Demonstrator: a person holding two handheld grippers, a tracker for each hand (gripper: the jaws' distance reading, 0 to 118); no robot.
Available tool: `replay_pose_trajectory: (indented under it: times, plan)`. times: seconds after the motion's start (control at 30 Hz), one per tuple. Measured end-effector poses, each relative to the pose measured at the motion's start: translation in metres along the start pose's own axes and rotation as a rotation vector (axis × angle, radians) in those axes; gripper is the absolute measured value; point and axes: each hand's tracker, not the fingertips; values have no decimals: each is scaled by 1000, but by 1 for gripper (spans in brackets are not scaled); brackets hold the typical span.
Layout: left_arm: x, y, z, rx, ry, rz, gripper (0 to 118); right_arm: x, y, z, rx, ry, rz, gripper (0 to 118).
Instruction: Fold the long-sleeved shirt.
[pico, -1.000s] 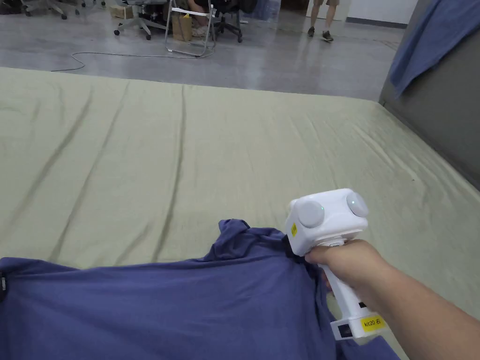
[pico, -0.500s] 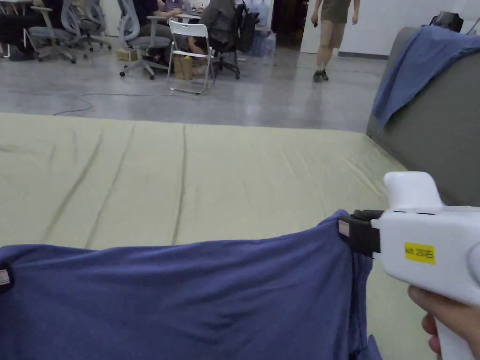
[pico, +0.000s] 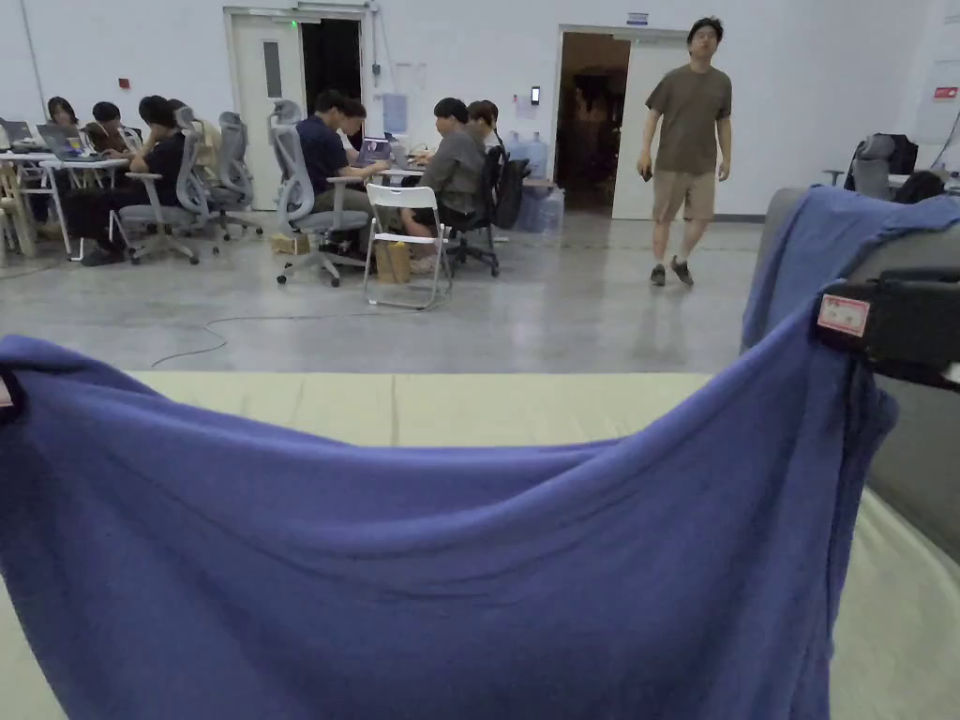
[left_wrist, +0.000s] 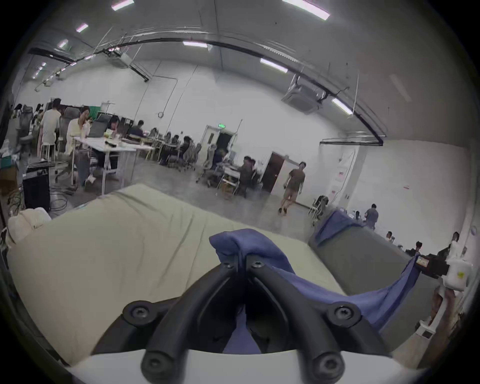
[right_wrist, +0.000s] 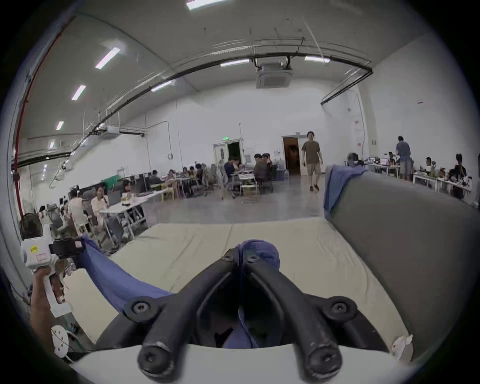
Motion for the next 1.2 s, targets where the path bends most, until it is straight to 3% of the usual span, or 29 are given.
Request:
replay_pose_trajectory:
  times: [0.2, 0.27, 0.47, 0.7, 0.87, 0.97, 1.07, 1.2]
  plan:
    - [7, 92, -62, 39, -29, 53, 0, 17, 109, -61, 36, -22, -4, 0]
    - [19, 119, -89, 54, 25, -15, 0, 12, 145, -87, 45, -51, 33, 0]
    - [59, 195, -164, 84, 154, -177, 0, -11, 241, -158, 103, -136, 41, 0]
    - [92, 255, -206, 172, 245, -316, 0, -34, 309, -202, 184, -271, 80, 0]
    - [97, 261, -232, 190, 242, -341, 0, -33, 316, -223, 189, -331, 95, 0]
    - [102, 230, -246, 163, 262, -417, 0, -21, 292, -252, 127, -345, 130, 0]
    - [81, 185, -276, 86, 244, -412, 0, -4, 236, -298, 8, -333, 153, 0]
    - [39, 90, -330, -100, 271, -412, 0, 24, 115, -373, -214, -303, 146, 0]
